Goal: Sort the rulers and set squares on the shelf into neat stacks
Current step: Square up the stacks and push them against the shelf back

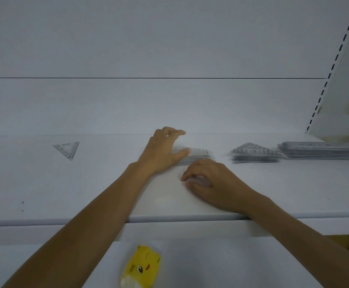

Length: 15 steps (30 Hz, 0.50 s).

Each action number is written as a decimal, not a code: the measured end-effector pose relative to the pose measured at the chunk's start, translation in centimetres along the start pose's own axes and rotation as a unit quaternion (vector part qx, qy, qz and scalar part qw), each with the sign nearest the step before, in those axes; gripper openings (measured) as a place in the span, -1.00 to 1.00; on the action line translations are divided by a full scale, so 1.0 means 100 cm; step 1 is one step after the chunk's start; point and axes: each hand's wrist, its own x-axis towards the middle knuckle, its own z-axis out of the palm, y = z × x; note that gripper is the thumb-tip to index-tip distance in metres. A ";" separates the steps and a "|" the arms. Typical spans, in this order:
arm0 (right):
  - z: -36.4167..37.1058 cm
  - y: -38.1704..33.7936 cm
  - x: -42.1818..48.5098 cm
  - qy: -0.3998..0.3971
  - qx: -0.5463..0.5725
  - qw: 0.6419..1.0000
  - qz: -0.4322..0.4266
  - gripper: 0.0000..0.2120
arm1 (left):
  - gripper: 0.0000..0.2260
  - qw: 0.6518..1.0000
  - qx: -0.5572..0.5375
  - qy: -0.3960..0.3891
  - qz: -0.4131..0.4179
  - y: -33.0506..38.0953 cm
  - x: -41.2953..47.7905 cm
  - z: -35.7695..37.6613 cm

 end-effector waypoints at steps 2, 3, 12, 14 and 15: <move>-0.001 -0.003 -0.001 -0.005 -0.008 1.000 0.001 -0.85 | -0.62 0.996 -0.031 0.078 0.003 0.001 -0.003 -0.007; -0.002 -0.004 -0.001 -0.009 -0.014 1.000 0.002 -0.84 | -0.64 0.994 -0.044 0.103 0.002 0.002 -0.004 -0.012; -0.013 -0.043 0.049 0.044 0.011 0.999 0.019 -0.80 | -0.65 0.999 0.004 0.050 -0.011 -0.071 -0.052 -0.087; -0.004 -0.066 0.080 0.074 0.043 0.996 0.006 -0.83 | -0.70 0.998 0.024 0.043 -0.041 -0.101 -0.076 -0.113; 0.004 -0.077 0.096 0.087 0.051 0.995 0.000 -0.84 | -0.73 0.997 0.030 0.044 -0.055 -0.116 -0.088 -0.127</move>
